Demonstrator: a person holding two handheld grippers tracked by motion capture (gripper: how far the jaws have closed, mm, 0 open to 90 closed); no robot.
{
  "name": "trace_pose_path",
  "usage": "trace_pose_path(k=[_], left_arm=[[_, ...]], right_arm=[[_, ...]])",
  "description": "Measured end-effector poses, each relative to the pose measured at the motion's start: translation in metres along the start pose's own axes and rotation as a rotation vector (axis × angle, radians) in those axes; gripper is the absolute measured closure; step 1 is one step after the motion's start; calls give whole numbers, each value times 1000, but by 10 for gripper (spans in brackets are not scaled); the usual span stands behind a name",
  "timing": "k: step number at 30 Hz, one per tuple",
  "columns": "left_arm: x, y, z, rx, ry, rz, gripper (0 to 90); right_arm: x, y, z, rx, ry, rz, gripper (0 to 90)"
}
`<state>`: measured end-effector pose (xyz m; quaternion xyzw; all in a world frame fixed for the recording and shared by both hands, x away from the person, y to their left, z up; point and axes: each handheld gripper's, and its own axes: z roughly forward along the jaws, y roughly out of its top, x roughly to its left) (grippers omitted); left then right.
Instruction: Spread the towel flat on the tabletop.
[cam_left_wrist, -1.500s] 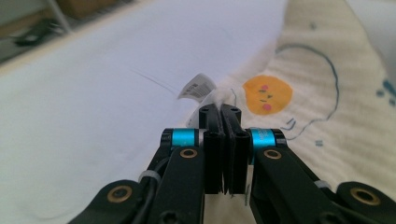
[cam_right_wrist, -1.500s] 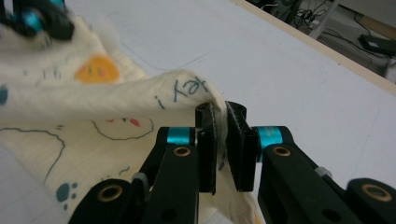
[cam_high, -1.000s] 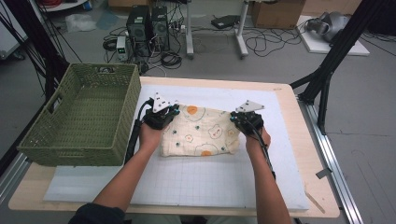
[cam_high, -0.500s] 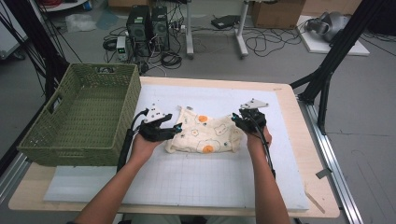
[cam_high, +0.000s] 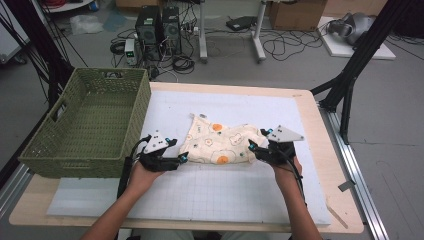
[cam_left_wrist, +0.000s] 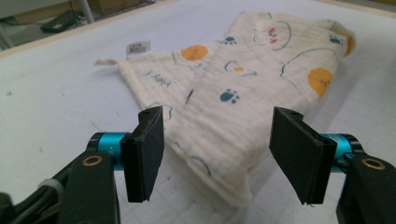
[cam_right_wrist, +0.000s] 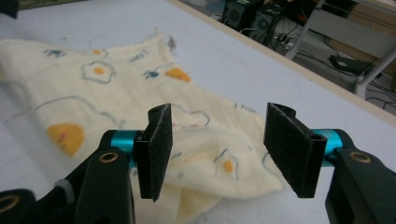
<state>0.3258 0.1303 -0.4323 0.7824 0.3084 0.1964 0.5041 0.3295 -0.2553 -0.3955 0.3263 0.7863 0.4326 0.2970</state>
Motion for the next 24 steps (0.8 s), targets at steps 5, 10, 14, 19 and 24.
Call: trace_pose_path(k=[5, 10, 14, 19, 24], left_arm=[[-2, -10, -4, 37, 12, -19, 348], [-5, -14, 0, 61, -4, -17, 347], [-13, -15, 7, 131, 31, 35, 369], [-19, -14, 15, 211, 66, 97, 515], [-25, -13, 17, 215, 42, 127, 751]], right_arm=[[17, -20, -10, 27, 9, -15, 362], [26, -40, -9, 50, 46, 19, 312], [29, -47, -1, 90, 83, 2, 332], [33, -48, 16, 164, 102, -22, 498], [32, -45, 24, 193, 130, -22, 708]])
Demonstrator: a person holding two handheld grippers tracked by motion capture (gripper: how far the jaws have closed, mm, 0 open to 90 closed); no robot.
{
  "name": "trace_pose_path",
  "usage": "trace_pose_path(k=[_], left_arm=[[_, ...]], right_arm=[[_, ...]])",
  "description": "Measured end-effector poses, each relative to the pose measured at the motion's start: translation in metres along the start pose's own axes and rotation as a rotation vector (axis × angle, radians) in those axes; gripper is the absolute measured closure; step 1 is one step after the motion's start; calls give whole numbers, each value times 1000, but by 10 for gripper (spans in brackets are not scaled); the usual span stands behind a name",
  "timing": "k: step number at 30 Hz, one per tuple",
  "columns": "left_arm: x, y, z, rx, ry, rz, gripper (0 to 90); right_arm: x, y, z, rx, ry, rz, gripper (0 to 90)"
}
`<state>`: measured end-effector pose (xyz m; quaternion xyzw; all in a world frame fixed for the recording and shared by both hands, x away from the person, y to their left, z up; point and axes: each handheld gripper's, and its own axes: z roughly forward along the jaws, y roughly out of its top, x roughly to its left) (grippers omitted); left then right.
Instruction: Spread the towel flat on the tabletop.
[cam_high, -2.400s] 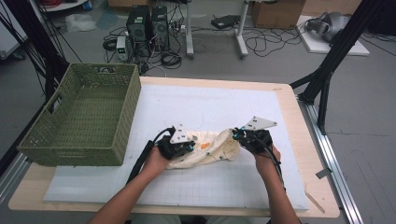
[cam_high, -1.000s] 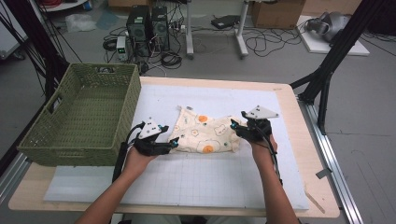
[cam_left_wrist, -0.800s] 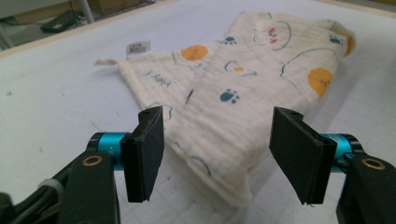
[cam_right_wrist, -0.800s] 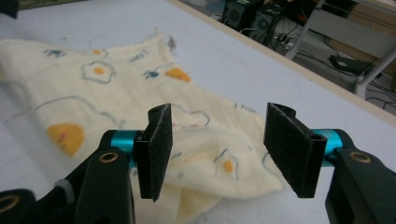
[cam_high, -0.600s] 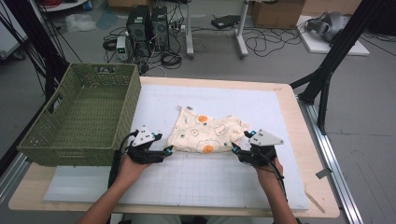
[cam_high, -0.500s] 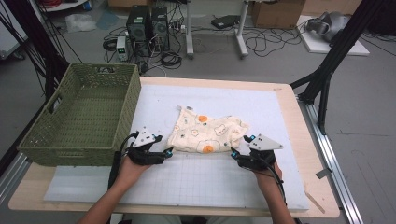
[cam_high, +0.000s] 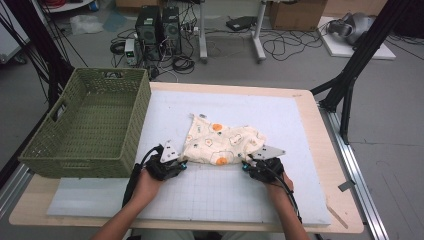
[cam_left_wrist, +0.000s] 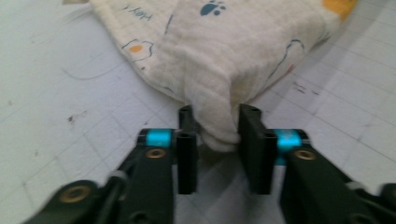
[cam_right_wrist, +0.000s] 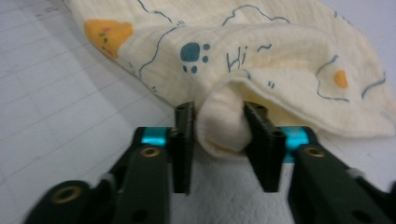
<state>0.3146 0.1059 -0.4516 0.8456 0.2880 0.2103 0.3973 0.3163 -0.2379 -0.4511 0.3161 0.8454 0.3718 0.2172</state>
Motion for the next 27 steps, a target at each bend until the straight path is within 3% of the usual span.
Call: trace_pose_path(k=[1, 3, 6, 8, 16, 19, 23, 27], left_arm=[[-1, 0, 0, 0, -2, 11, 811], [0, 0, -1, -1, -6, 6, 843], [6, -1, -6, -44, -29, -54, 854], [9, -2, -12, -63, -38, -68, 854], [16, 6, -53, -171, -133, -154, 851], [23, 14, -63, -227, -174, -194, 847], [33, 27, -56, -221, -154, -206, 840], [46, 34, -33, -186, -100, -248, 841]], right_arm=[[1, 0, 0, 1, 7, -5, 749], [3, 1, 0, 2, 11, -13, 794], [3, 1, -2, -1, 26, 2, 809], [3, 1, -8, -20, 40, 12, 808], [10, 11, -53, -114, 127, 37, 803], [9, 15, -65, -140, 151, 69, 798], [2, 23, -64, -156, 131, 101, 793], [-14, 32, -45, -130, 95, 190, 792]])
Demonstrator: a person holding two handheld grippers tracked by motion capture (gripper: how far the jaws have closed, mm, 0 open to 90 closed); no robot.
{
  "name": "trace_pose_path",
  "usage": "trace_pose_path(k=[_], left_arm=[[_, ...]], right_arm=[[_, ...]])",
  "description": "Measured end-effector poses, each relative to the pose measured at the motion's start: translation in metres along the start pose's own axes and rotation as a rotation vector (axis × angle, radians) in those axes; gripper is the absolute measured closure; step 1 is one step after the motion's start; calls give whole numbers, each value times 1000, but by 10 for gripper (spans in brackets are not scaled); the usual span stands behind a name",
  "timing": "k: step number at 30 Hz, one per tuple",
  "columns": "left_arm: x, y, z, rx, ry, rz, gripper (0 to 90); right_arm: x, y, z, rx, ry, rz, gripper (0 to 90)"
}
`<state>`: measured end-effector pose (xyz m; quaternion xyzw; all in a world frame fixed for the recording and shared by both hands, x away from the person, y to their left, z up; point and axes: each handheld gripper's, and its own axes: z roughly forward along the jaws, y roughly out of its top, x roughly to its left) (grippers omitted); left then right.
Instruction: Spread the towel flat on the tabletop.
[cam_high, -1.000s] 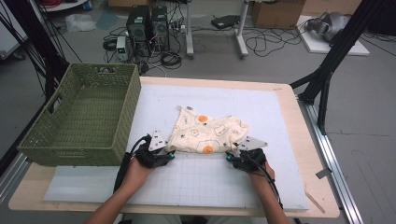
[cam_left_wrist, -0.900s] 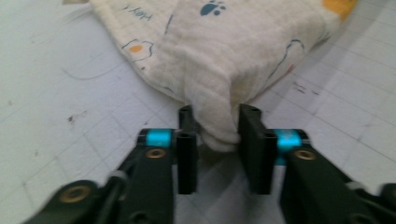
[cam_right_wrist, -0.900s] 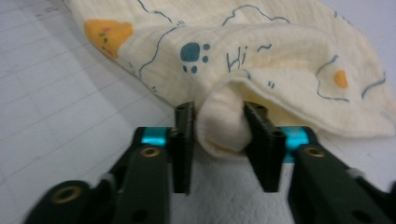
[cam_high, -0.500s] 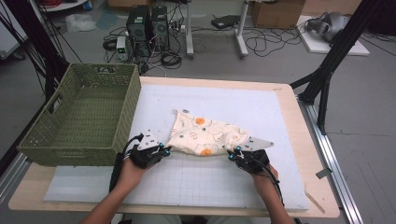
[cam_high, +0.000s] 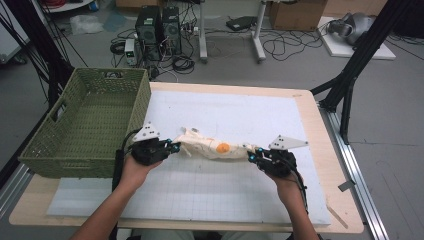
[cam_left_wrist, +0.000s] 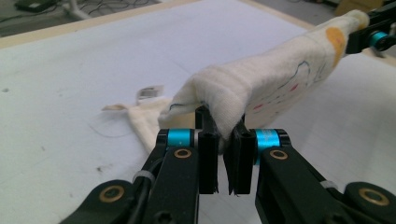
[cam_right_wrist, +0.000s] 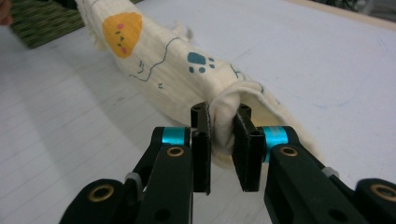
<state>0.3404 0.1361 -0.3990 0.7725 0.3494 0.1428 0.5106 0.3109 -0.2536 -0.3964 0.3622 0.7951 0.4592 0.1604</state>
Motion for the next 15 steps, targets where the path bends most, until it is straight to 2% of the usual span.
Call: trace_pose_path(k=[1, 4, 7, 12, 13, 15], left_arm=[[3, 0, 5, 6, 9, -15, 841], [11, -2, 25, 44, 52, -53, 841], [15, -7, 38, 71, 98, -65, 842], [22, -15, 54, 78, 170, -82, 827], [23, -16, 56, 75, 183, -91, 783], [25, -16, 55, 64, 180, -110, 660]], right_arm=[[-4, 1, 5, 9, -9, 28, 792], [-15, 3, 21, 40, -44, 58, 792], [-26, 1, 38, 103, -76, 90, 792], [-36, -5, 53, 113, -100, 142, 781], [-37, -5, 55, 110, -108, 139, 778], [-39, -6, 59, 121, -139, 136, 777]])
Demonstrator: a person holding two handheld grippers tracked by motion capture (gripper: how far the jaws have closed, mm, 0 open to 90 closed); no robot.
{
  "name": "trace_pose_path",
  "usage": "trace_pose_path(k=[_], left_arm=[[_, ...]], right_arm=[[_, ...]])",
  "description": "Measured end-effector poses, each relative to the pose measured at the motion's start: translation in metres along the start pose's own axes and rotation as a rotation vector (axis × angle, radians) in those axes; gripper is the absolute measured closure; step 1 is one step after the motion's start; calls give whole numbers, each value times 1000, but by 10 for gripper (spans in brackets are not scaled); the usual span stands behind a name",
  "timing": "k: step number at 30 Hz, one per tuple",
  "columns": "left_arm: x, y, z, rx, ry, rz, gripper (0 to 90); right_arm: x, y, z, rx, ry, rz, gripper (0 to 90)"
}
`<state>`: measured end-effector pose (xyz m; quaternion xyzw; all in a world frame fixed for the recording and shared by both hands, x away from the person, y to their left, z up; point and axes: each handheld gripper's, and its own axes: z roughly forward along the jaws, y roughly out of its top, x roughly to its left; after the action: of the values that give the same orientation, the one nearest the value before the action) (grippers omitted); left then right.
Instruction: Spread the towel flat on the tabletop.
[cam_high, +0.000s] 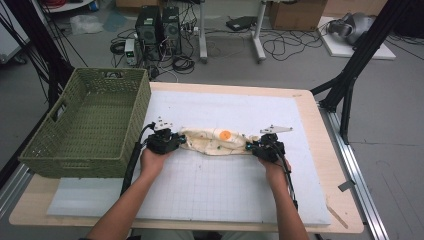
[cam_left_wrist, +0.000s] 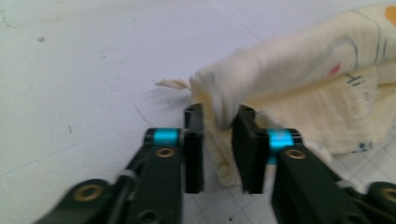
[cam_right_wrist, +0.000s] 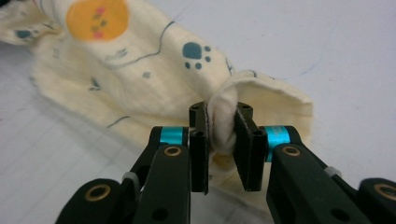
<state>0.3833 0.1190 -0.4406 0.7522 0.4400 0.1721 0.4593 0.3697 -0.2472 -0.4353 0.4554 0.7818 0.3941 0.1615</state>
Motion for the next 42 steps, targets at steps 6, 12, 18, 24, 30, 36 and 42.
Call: trace_pose_path(k=[6, 12, 18, 24, 30, 36, 42], left_arm=[[-7, 7, -25, -91, -30, 81, 506], [-9, 5, -21, -76, -13, 144, 478], [1, 2, -3, -48, 34, 76, 449], [-3, 4, 6, 6, 20, 141, 847], [-6, 10, -11, -31, -7, 135, 861], [-13, 14, -35, -83, -93, 122, 861], [-17, 13, -54, -114, -133, 103, 861]], right_arm=[[-4, 1, 5, -18, -22, 13, 753], [3, 3, -1, -47, -45, -31, 576], [9, 5, -27, -121, -87, -79, 416], [9, -6, -44, -177, -103, -128, 407], [12, -19, -40, -133, -43, -195, 533], [25, -21, -26, -97, 28, -257, 558], [32, -20, -9, -36, -19, -304, 638]])
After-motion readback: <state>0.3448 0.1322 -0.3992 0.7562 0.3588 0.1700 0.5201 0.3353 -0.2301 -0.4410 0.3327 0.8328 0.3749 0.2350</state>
